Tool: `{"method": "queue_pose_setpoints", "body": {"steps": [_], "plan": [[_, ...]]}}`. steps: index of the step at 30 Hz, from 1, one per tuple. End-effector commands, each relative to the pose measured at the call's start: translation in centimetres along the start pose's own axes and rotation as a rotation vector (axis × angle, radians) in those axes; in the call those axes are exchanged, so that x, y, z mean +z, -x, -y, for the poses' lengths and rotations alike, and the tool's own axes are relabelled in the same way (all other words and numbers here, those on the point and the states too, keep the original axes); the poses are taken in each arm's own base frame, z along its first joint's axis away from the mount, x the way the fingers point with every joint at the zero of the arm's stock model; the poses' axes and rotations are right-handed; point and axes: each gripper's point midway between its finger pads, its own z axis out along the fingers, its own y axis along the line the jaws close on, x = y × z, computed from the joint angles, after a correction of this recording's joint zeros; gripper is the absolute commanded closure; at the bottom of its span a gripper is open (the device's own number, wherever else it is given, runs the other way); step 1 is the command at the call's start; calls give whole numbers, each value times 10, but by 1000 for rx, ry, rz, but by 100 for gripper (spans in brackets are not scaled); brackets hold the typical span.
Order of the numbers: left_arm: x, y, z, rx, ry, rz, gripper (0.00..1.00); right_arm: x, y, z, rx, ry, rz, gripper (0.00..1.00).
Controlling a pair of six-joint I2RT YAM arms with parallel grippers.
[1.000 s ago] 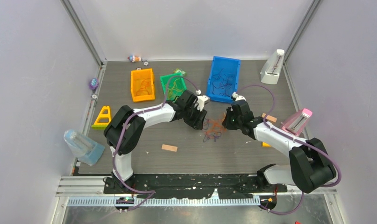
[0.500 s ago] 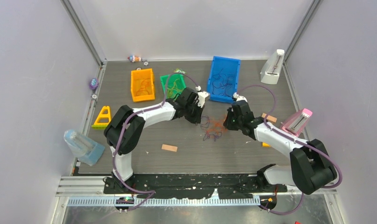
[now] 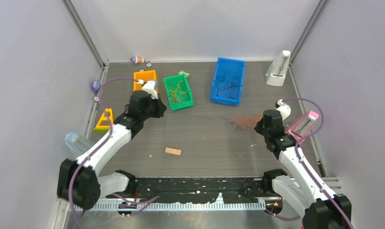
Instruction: Untangle the cables
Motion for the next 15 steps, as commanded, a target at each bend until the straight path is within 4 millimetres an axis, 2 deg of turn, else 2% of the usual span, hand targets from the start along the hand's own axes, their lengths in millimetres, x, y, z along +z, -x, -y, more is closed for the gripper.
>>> {"method": "queue_pose_setpoints", "body": {"steps": [1,2,6,9,15], "plan": [[-35,21,-28,-150,87,170,100,-4,8,28,73,-129,59,95],[-44,24,-32,-153,117,194,100,-4,5,31,77,-146,52,95],[-87,32,-75,-262,319,352,100,-5,-2,51,152,-246,46,95],[-115,40,-99,-345,378,460,100,-6,-8,61,205,-272,51,95],[-142,38,-123,-421,530,505,100,-18,-7,87,277,-360,102,95]]}}
